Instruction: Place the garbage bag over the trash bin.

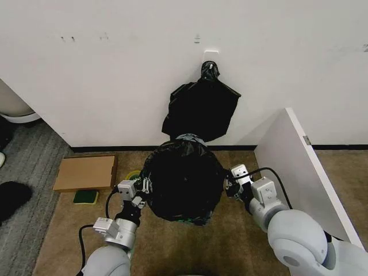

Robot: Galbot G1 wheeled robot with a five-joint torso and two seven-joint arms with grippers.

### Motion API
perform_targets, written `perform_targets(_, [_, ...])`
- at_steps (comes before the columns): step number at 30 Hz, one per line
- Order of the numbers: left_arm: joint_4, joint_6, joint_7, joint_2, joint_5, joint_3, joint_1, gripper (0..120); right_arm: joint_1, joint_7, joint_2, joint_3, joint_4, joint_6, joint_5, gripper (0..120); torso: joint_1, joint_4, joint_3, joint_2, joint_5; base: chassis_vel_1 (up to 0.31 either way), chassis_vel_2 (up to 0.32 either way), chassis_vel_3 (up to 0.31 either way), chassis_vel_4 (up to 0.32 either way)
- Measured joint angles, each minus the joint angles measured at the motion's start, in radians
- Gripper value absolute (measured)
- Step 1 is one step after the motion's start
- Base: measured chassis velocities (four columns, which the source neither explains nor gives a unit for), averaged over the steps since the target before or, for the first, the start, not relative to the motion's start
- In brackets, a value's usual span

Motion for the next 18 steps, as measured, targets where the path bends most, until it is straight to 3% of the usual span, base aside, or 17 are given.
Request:
perform_targets(14, [-0.004,0.031,-0.034,-0.011,-0.061,0.0,-0.005,4,-0.045,-0.005,0.005,0.021,-0.001,0.027,-0.013,0,0.0,0.0,0.0,0.0,0.0,0.0,0.0,0.0,0.0])
perform_targets(18, [-0.008,0.072,-0.08,-0.015,-0.139,-0.005,-0.012,4,-0.094,0.003,0.018,0.062,0.025,0.045,-0.006,16,0.0,0.0001,0.0,0.0,-0.0001,0.0,0.0,0.0,0.0])
